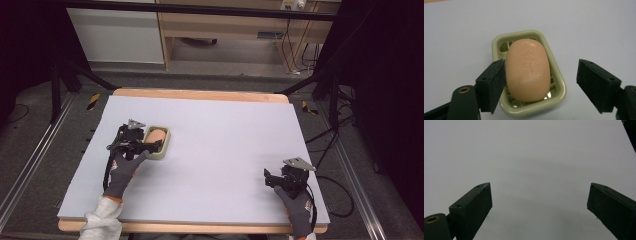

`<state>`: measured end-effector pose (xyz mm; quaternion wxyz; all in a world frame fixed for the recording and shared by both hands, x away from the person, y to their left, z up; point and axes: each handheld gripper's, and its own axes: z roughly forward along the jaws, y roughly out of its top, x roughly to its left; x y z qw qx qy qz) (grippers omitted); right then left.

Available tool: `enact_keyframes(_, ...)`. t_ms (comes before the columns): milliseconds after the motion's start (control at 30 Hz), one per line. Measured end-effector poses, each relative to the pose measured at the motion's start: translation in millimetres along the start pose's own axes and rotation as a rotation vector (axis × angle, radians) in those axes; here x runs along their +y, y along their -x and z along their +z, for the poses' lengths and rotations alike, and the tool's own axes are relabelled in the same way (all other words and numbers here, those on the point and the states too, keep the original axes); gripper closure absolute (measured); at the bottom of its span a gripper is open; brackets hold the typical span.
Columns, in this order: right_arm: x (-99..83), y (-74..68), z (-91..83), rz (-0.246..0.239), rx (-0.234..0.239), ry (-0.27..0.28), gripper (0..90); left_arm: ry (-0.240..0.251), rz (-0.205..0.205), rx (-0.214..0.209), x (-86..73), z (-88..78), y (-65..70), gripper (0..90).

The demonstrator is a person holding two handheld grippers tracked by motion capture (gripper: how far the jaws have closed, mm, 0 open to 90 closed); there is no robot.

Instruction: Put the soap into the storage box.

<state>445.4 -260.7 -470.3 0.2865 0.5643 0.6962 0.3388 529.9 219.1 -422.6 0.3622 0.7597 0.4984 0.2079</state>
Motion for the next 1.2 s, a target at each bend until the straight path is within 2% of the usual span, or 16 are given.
enact_keyframes(100, -0.3, 0.9, -0.4, 0.003, -0.002, 0.000, 6.2, 0.016, 0.012, 0.002, -7.6, -9.7, 0.1, 21.6)
enact_keyframes(300, -1.3, 3.0, -1.4, 0.008, -0.009, -0.002, 6.0, 0.063, 0.004, -0.003, -21.0, -25.5, -2.6, 21.5)
enact_keyframes(400, -2.1, 4.1, -2.0, 0.013, -0.015, -0.003, 5.9, 0.067, 0.007, -0.006, -30.1, -30.5, -3.4, 20.9)
enact_keyframes(733, -3.4, 7.7, -2.7, 0.026, -0.039, -0.018, 5.9, 0.041, 0.011, 0.024, -66.2, -40.3, -8.0, 20.6)
enact_keyframes(800, -3.7, 9.5, -3.0, 0.030, -0.044, -0.021, 5.9, 0.022, 0.027, 0.030, -73.6, -40.4, -7.5, 20.6)
enact_keyframes(1100, -5.9, 17.0, -5.9, 0.061, -0.053, -0.021, 5.9, -0.001, 0.032, 0.064, -87.6, -46.5, -16.6, 20.4)
enact_keyframes(1200, -6.2, 18.2, -5.6, 0.072, -0.055, -0.028, 5.9, -0.009, 0.021, 0.074, -89.6, -45.0, -19.2, 20.0)
